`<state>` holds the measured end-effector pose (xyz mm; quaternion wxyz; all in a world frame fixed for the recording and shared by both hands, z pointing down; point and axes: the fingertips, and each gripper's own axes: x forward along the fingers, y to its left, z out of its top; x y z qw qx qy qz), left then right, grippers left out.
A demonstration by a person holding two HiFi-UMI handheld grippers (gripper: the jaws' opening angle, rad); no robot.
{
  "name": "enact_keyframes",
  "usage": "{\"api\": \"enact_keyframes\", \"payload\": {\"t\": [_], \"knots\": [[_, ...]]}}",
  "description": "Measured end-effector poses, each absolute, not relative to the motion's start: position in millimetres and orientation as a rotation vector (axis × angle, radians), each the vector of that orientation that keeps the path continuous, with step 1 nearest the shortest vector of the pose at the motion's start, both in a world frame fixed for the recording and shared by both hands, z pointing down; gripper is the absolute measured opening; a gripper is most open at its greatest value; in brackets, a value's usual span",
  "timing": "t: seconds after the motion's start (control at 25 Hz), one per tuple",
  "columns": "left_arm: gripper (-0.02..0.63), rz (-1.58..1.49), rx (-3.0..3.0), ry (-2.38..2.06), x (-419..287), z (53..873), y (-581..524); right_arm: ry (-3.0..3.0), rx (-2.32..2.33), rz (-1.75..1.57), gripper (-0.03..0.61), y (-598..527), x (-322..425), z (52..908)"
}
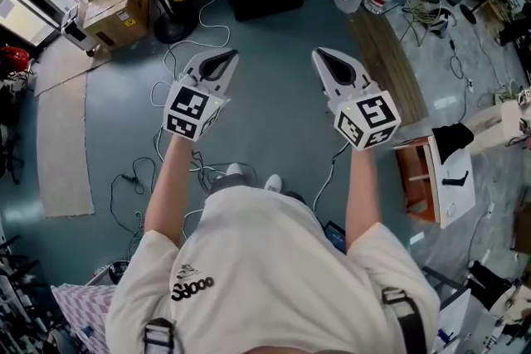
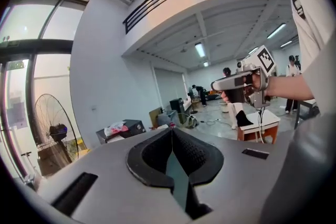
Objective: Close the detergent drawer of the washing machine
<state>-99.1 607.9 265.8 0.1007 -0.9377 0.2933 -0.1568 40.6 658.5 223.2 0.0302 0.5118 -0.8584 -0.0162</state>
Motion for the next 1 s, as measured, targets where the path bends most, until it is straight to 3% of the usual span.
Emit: {"api": "enact_keyframes", "payload": {"t": [0.48,1.0], "knots": [[0.018,-0.451,-2.776,0.907,-82,284,549,-2.618,1.457,-0.044,-0.005,599,55,252],[0.018,-0.438,-2.787,0.859,-80,287,339,-2.583,1.437,-0.042,-0.005,404,55,257]]}}
